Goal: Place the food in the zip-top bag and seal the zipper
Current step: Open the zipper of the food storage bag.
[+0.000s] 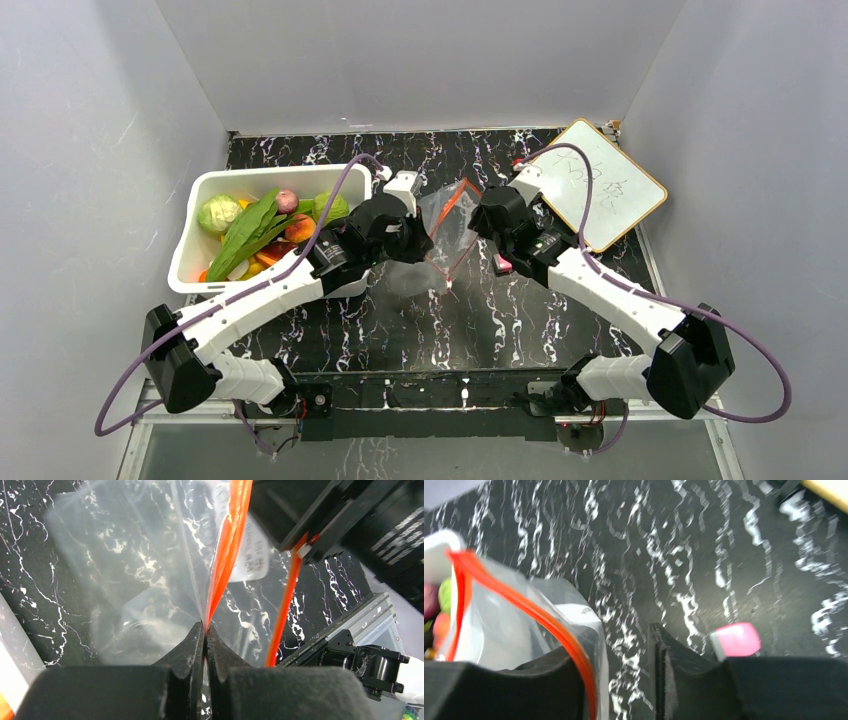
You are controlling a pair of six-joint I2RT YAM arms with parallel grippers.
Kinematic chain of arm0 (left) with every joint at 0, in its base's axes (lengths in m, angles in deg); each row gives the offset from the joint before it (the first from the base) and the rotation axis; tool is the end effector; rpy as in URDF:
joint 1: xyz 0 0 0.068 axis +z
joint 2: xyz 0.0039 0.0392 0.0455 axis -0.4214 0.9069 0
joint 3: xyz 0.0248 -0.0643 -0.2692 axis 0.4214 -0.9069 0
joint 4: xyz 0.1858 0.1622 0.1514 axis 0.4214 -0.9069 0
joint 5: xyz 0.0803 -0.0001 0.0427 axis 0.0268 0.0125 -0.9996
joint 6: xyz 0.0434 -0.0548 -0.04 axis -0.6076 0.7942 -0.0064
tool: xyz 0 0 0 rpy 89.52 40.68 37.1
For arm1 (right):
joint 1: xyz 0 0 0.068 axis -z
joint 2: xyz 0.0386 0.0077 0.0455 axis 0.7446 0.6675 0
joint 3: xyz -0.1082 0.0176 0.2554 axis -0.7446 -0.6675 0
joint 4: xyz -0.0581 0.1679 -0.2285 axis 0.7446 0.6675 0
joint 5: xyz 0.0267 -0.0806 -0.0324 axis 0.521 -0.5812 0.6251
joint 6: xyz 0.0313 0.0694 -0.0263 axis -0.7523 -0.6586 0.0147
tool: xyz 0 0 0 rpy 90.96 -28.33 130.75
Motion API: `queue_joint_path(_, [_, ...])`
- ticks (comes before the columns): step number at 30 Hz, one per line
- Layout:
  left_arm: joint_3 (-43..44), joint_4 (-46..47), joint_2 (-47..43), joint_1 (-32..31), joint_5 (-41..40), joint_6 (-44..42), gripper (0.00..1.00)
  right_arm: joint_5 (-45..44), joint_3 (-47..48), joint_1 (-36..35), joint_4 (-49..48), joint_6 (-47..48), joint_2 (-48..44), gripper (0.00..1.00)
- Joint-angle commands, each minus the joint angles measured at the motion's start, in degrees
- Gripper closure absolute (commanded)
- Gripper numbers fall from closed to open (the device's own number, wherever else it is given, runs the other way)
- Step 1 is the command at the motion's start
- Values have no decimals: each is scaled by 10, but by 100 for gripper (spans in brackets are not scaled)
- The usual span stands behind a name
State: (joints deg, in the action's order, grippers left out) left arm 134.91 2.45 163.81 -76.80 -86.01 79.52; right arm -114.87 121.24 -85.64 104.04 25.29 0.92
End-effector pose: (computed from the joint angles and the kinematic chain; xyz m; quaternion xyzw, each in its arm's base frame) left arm 0.2302 -0.2766 0.3316 0.1066 0.8341 -0.3123 0.4421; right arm 0.2808 0.1771 0.2658 0.1354 0.8601 0.1334 0.4734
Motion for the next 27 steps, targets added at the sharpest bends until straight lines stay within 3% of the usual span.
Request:
queue_joint_path(1, [-5, -21, -26, -1, -13, 14, 100, -165, 31, -1, -27, 39, 1, 67])
queue_joint_path(5, [-5, -21, -26, 0, -18, 18, 100, -137, 47, -1, -14, 39, 13, 68])
queue_joint_path(10, [-9, -8, -19, 4, -26, 17, 100, 1, 88, -1, 20, 27, -4, 65])
queue_joint_path(16, [-12, 17, -17, 7, -24, 30, 100, 97, 85, -1, 84, -58, -60, 41])
queue_joint_path(23, [-7, 30, -4, 7, -23, 39, 100, 144, 65, -1, 117, -67, -86, 51])
queue_joint_path(27, [4, 30, 10, 7, -28, 42, 100, 162, 65, -1, 127, -87, -89, 45])
